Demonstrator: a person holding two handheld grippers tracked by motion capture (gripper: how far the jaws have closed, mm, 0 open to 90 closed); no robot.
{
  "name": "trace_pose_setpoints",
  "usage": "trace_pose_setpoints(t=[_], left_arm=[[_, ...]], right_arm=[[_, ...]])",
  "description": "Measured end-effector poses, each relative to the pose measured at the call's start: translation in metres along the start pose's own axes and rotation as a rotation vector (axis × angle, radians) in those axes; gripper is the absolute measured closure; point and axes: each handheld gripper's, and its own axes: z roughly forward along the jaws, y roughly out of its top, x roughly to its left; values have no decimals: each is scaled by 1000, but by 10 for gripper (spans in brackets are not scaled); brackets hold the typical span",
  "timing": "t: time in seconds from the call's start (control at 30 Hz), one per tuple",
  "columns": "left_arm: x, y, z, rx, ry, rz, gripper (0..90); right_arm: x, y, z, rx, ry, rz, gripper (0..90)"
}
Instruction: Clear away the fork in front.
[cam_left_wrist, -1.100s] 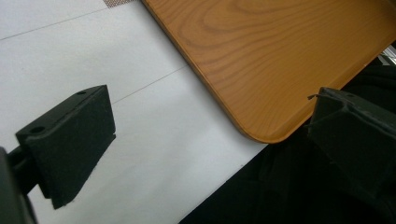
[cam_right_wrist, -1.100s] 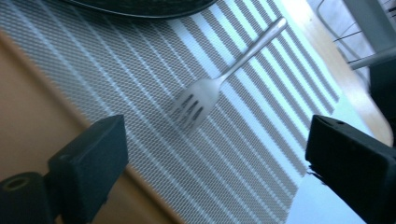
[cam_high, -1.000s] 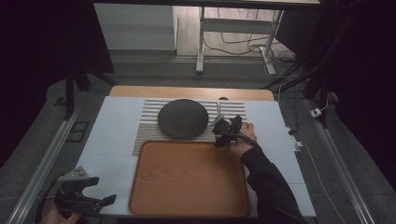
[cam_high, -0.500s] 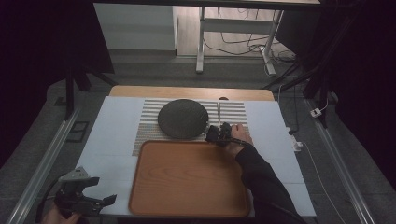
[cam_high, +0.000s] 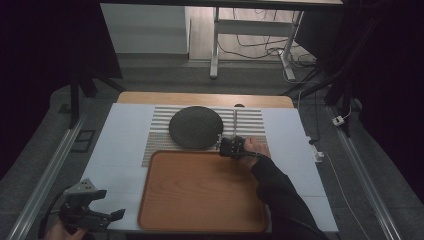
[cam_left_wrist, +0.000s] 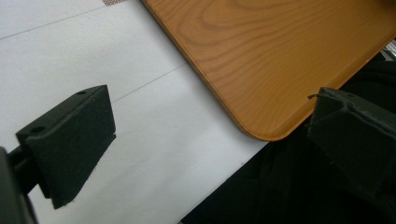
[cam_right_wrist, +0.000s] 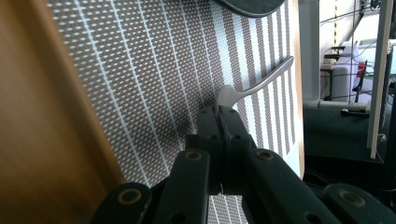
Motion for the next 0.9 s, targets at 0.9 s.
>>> trace_pose_setpoints(t=[0.9], left_arm=[[-7, 7, 2, -44, -59, 41, 0]], right_arm=[[-7, -27, -80, -198, 162, 257, 884]])
